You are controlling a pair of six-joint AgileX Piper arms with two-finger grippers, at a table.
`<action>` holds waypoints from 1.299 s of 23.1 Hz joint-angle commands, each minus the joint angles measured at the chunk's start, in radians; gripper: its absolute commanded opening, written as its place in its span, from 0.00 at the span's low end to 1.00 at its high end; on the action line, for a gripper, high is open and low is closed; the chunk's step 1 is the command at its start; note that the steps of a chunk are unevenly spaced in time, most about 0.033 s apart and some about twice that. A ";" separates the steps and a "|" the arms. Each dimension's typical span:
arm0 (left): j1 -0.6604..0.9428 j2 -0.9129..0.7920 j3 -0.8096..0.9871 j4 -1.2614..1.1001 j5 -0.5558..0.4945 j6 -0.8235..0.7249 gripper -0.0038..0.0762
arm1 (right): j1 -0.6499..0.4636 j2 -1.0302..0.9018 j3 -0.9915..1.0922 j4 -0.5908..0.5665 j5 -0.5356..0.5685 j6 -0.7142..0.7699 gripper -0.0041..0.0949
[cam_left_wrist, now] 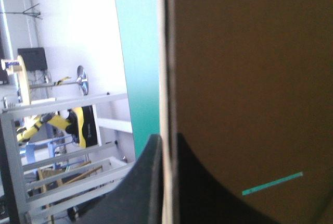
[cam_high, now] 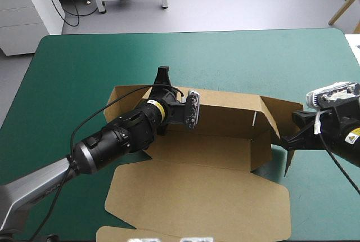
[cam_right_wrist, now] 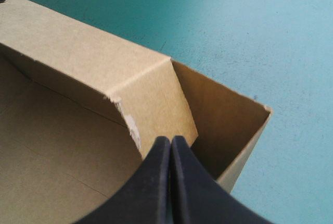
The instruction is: Fold the box
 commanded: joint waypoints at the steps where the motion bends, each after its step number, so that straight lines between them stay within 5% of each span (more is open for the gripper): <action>1: -0.004 -0.010 -0.016 0.093 0.087 -0.104 0.04 | -0.003 -0.007 -0.032 0.029 -0.053 0.000 0.02; 9: -0.036 -0.010 -0.003 0.105 0.085 -0.118 0.04 | -0.003 -0.007 -0.045 0.023 -0.053 0.000 0.03; 12: -0.071 -0.010 0.024 0.121 0.090 -0.136 0.04 | -0.003 -0.007 -0.087 0.004 -0.053 0.016 0.11; 15: -0.124 -0.010 0.073 0.238 0.100 -0.273 0.04 | -0.003 -0.005 -0.152 -0.034 -0.031 0.033 0.32; 18: -0.149 -0.009 0.113 0.290 0.097 -0.370 0.04 | -0.003 -0.005 -0.206 -0.087 -0.025 0.105 0.65; 20: -0.149 -0.009 0.135 0.284 0.094 -0.370 0.04 | -0.003 0.007 -0.221 -0.117 -0.015 0.128 0.76; 30: -0.149 -0.009 0.162 0.283 0.083 -0.403 0.04 | -0.003 0.320 -0.415 -0.140 0.053 0.210 0.76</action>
